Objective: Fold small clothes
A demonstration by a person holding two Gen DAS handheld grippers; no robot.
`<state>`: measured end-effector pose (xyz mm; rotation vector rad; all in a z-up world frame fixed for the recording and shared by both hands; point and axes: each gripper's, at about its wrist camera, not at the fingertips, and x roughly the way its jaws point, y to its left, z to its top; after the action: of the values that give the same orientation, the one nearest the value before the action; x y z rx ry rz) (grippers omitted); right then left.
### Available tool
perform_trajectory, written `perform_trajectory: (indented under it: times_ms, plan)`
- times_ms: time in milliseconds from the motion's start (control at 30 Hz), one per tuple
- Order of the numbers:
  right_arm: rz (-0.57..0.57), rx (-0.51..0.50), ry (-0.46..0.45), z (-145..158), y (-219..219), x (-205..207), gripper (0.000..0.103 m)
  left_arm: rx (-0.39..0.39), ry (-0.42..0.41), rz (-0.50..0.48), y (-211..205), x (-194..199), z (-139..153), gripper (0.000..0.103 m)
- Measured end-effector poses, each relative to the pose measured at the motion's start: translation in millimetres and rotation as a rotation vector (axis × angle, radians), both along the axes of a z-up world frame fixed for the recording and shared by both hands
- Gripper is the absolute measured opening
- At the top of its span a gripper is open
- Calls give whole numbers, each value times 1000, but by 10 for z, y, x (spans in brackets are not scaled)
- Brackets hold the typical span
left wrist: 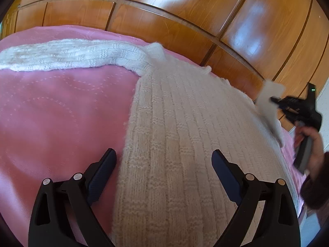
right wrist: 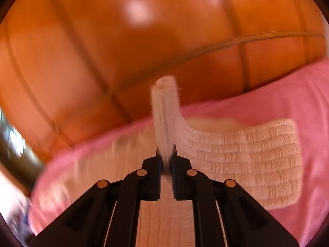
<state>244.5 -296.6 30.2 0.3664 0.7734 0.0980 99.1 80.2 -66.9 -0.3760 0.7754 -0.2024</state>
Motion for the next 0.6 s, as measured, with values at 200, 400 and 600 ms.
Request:
perform_trajectory:
  times_ms: [200,400,600]
  plan:
    - [70,-205,96,-464,375,-48,64,1,1,0,-4,6,-4,93]
    - [-195,-287,37,-233,90,-363,101,47,53,4,-61,63,56,93]
    - [-545,-547,128,-279,-308,-674,101,-42,35,-73,-318,320,562,92]
